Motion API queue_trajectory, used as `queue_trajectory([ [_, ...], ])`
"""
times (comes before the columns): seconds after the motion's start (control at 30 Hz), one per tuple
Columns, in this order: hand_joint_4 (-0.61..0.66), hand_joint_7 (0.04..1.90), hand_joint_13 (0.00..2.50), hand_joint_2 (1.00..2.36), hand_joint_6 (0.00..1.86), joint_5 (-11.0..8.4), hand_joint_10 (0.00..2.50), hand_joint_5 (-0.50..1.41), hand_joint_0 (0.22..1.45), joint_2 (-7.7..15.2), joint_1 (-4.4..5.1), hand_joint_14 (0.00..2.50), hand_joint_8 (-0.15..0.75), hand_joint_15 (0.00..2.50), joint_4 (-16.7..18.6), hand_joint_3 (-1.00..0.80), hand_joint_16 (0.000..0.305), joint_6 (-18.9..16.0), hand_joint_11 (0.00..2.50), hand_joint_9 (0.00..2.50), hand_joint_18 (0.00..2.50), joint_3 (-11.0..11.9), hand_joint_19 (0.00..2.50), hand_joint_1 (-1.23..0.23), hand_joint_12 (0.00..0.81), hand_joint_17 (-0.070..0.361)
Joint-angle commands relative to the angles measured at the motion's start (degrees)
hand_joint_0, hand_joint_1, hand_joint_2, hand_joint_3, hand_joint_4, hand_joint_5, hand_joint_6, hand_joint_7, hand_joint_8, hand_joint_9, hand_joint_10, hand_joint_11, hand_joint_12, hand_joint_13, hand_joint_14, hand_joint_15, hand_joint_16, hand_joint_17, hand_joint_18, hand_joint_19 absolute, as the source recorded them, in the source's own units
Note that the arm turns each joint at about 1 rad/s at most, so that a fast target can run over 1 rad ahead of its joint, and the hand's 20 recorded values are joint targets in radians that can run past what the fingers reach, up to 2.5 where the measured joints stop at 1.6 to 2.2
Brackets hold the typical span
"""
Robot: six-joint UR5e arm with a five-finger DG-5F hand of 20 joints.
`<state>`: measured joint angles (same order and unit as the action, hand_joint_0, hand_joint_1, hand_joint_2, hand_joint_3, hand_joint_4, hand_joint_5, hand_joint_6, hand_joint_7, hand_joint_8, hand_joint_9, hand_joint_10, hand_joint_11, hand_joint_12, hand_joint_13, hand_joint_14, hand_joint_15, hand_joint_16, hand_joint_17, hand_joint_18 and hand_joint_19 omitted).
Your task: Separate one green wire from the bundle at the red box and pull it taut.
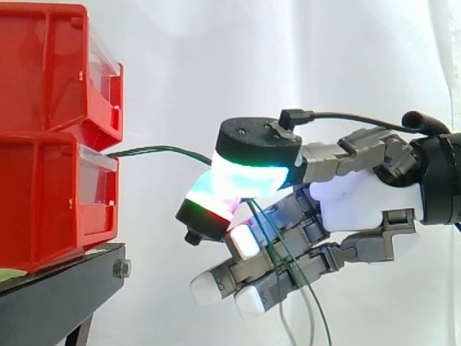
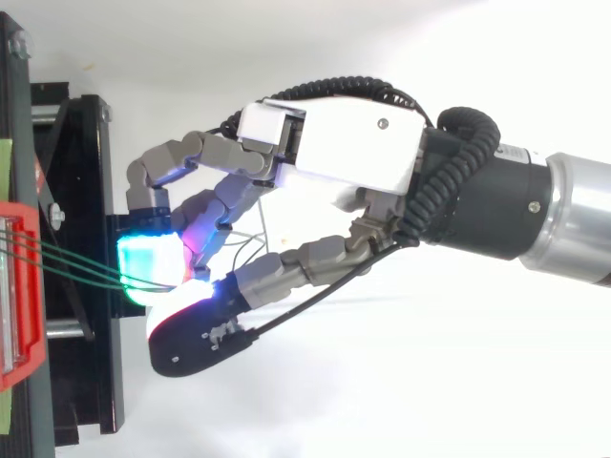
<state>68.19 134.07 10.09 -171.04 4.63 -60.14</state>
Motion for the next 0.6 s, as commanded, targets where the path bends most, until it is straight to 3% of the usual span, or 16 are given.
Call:
queue_trajectory([
  [0.0, 0.17, 1.28, 0.67, 1.0, 0.89, -0.08, 0.02, -0.17, 0.69, 0.1, 0.02, 0.01, 0.308, 0.31, -1.0, -0.44, 0.056, -0.3, 0.66, 0.93, 0.71, 0.0, 0.44, -0.91, 0.385, 0.125],
  [0.2, 0.21, 1.29, 0.68, 1.0, 0.88, -0.08, 0.02, -0.16, 0.66, 0.1, 0.02, 0.01, 0.302, 0.32, -1.1, -0.48, 0.055, -0.9, 0.65, 0.96, 0.71, 0.0, 0.46, -0.87, 0.385, 0.124],
  [0.4, 0.22, 1.27, 0.71, 1.0, 0.87, -0.08, 0.02, -0.15, 0.53, 0.0, 0.02, 0.01, 0.324, 0.32, -1.1, -0.5, 0.059, -1.2, 0.65, 1.0, 0.75, 0.0, 0.48, -0.68, 0.4, 0.132],
  [0.57, 0.22, 1.28, 0.72, 1.0, 0.86, -0.08, 0.02, -0.15, 0.54, 0.0, 0.02, 0.01, 0.322, 0.33, -1.1, -0.5, 0.059, -1.2, 0.64, 1.03, 0.74, 0.0, 0.49, -0.56, 0.401, 0.132],
])
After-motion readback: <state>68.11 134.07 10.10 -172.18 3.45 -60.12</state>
